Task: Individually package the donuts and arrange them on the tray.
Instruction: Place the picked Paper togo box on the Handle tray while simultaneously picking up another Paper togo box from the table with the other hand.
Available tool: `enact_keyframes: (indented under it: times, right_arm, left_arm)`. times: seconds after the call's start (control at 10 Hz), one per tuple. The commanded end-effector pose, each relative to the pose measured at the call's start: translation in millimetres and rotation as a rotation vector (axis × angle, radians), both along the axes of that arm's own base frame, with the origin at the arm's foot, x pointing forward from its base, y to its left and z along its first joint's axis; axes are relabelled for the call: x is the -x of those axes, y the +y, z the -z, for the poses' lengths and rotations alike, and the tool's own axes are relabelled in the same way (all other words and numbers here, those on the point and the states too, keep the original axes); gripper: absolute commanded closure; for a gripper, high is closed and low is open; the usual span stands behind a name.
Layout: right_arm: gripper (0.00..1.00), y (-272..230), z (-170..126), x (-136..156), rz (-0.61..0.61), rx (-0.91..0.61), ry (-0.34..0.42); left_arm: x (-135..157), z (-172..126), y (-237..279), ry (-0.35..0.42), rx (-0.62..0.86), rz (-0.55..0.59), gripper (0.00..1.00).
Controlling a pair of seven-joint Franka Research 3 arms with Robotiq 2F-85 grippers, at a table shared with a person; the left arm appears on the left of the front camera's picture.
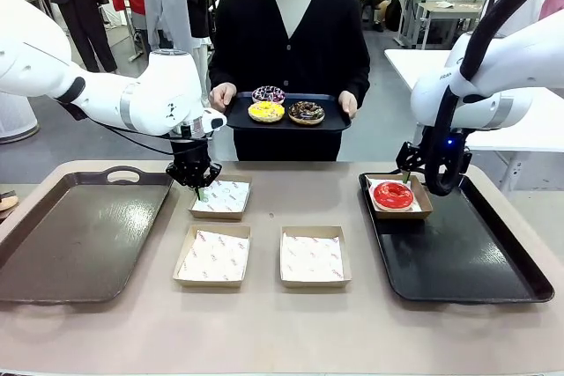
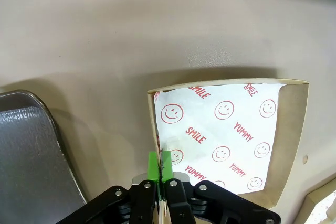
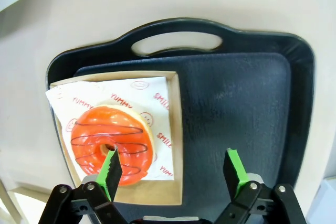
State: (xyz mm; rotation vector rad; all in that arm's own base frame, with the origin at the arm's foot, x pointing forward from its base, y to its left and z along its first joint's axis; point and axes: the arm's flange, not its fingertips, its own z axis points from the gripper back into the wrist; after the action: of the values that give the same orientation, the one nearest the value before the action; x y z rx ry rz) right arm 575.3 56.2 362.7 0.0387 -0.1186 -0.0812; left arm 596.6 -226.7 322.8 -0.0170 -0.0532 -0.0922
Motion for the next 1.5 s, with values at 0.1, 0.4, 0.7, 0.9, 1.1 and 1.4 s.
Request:
enact_keyframes:
  times: [0.1,0.4,0.7,0.9,1.1,1.4]
  right_arm:
    - [0.00,2,2,0,-0.007,-0.026,0.005]
    - [0.00,-48,-37,34,-0.026,-0.246,0.002]
    - [0.00,-143,-80,69,-0.012,-0.600,-0.020]
    - [0.00,-195,-87,91,-0.072,-0.837,-0.018]
    - [0.00,-235,-80,114,-0.071,-0.984,-0.054]
    - [0.00,-268,-45,147,-0.068,-1.116,-0.076]
  left_arm:
    - [0,0,0,0.000,0.001,0.003,1.00]
    - [17,-26,5,-0.002,0.010,0.007,0.99]
    - [34,-83,5,-0.044,0.017,0.031,0.99]
    - [39,-109,1,-0.054,-0.017,0.028,0.99]
    - [43,-139,-9,-0.085,-0.043,0.012,0.99]
    - [40,-171,-21,-0.096,-0.061,-0.016,0.99]
